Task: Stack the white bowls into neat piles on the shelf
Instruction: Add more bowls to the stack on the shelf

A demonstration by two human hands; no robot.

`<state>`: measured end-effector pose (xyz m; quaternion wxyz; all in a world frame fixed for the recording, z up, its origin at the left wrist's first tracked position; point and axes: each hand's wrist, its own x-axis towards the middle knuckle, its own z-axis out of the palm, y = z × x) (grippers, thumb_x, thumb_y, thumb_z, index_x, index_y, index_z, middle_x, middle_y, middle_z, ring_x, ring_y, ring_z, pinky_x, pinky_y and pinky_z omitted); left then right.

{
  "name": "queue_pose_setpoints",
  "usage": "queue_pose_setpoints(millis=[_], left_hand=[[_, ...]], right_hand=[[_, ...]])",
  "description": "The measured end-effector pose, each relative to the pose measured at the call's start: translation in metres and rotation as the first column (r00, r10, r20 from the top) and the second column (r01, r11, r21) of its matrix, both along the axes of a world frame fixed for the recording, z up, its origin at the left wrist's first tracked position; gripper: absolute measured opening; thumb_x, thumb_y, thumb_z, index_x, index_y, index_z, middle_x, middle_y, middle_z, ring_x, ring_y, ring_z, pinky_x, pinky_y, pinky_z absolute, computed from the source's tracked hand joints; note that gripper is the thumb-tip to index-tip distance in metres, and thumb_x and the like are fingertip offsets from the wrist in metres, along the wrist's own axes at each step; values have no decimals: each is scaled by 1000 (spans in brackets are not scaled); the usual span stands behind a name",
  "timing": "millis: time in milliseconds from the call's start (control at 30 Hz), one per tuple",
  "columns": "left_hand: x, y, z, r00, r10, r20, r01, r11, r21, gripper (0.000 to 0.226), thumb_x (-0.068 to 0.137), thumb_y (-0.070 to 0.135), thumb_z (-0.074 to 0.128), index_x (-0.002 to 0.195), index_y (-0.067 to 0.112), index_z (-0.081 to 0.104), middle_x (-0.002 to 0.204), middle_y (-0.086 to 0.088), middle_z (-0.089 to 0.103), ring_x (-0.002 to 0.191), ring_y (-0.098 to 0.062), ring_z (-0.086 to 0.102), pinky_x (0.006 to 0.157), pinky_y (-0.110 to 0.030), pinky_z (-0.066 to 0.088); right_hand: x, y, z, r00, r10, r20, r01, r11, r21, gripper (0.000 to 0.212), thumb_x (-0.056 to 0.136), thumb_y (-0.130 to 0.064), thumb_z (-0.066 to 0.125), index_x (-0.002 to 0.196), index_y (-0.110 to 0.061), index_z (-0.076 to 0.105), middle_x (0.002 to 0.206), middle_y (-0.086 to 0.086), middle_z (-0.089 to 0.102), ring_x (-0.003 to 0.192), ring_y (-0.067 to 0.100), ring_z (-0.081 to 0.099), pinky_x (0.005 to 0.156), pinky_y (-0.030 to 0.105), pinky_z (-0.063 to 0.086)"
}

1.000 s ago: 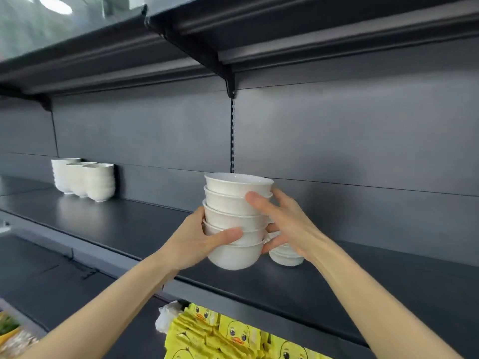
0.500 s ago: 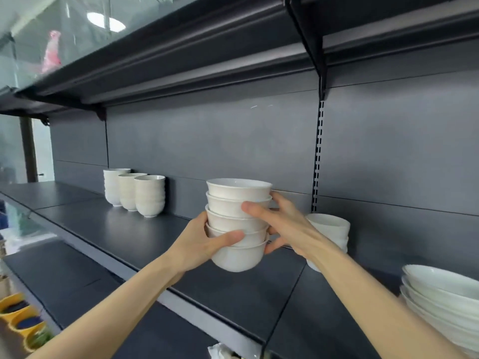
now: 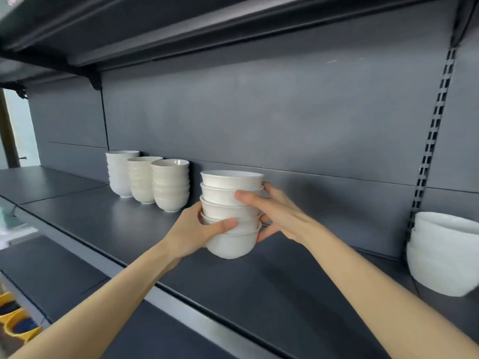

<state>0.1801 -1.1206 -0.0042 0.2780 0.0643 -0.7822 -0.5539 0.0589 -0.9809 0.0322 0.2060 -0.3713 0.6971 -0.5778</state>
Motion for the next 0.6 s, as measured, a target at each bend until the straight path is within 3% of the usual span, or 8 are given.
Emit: queue_pose_setpoints(millis=[100,267,500,600], left_hand=[[-11,-53,-10,998,-45,38,45,999,1,40,74,27,76,109,30,58,95,16,72,84,5,67,60,-15,53],[-35,-129,-23,980,-157,123,156,988,16,48,73,31,80,116,26,58,103,12,71,90,1,67,66,-19,54],[-79,-187,-38,951,-263,163,264,964,14,45,70,30,79,108,36,55,95,23,70,88,9,65,67,-14,51],[-100,-204,-44,944,-288,162,291,957,8,49,72,27,80,112,35,53,101,20,69,90,11,64,69,-12,51]], right_hand=[[-3,-45,-11,998,-51,36,51,999,4,71,75,-45,76,135,-27,44,121,-2,62,99,27,67,67,53,59],[-7,-102,-27,985,-155,77,154,988,14,70,75,-45,75,135,-28,43,123,-1,60,102,27,65,68,50,60],[-32,-150,-43,956,-282,77,280,959,37,67,77,-42,75,134,-28,43,121,0,61,106,26,63,70,48,60],[-46,-165,-47,948,-312,63,310,950,39,64,78,-40,75,133,-28,44,118,-1,63,104,23,63,69,45,60]])
